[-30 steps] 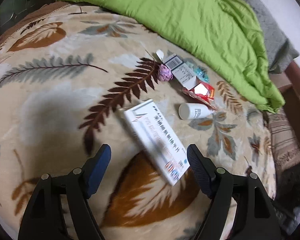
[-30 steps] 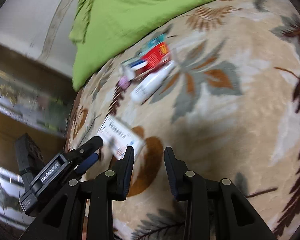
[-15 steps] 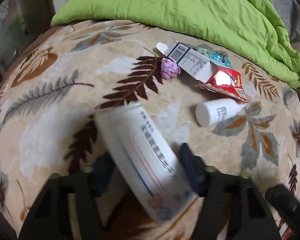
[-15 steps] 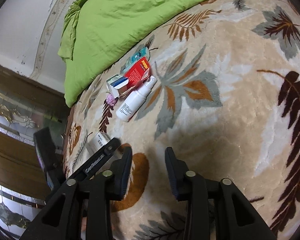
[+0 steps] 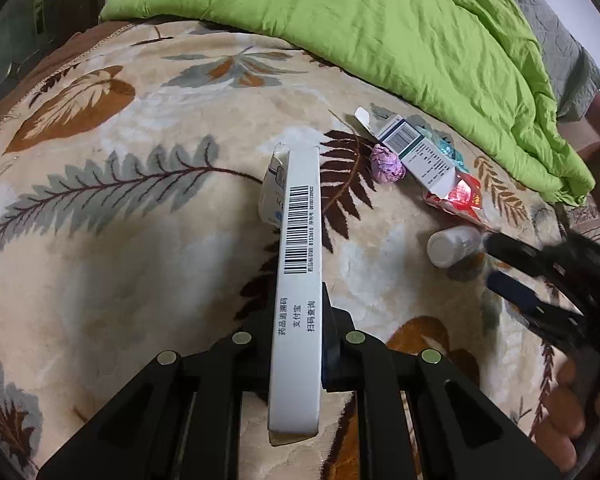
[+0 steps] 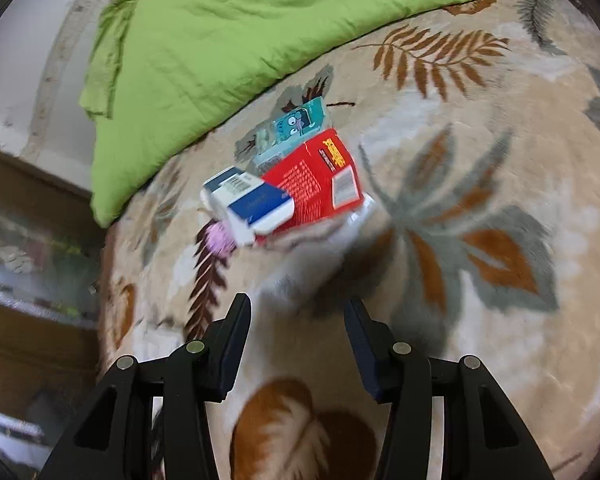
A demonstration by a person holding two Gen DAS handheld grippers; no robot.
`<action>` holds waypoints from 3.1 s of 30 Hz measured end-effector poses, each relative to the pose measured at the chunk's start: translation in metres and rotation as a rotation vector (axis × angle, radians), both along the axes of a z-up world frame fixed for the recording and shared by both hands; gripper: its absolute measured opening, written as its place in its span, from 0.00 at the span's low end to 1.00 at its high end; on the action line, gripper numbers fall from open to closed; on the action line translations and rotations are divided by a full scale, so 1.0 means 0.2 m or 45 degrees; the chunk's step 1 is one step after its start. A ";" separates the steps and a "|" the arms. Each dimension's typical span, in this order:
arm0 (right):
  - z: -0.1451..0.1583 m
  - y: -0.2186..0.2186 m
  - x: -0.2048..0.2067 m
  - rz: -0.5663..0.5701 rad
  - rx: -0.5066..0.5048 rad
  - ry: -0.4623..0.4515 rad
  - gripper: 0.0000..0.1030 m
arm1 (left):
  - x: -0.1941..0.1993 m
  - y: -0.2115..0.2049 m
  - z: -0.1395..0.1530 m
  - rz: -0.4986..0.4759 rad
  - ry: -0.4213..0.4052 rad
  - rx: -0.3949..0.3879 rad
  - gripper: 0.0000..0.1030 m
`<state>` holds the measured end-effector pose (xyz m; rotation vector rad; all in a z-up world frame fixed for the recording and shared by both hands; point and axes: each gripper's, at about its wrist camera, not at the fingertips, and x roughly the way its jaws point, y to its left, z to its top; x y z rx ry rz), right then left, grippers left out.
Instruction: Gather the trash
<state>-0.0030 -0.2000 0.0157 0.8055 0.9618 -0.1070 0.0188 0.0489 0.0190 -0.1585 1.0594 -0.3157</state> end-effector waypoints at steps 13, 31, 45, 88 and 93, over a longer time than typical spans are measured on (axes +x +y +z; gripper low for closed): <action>-0.02 0.06 0.05 -0.015 -0.197 0.084 0.35 | 0.05 0.07 -0.03 0.014 0.055 -0.130 0.13; 0.09 0.20 -0.31 0.206 -0.459 -0.182 0.34 | -0.11 -0.10 0.04 -0.110 -0.125 -0.051 0.13; 0.12 0.20 -0.30 0.187 -0.490 -0.249 0.34 | -0.12 -0.16 0.10 -0.063 -0.254 0.081 0.13; 0.13 0.18 -0.30 0.156 -0.427 -0.271 0.34 | -0.13 -0.17 0.12 -0.057 -0.292 0.119 0.13; 0.13 0.17 -0.30 0.152 -0.424 -0.272 0.34 | -0.14 -0.18 0.12 -0.056 -0.305 0.137 0.13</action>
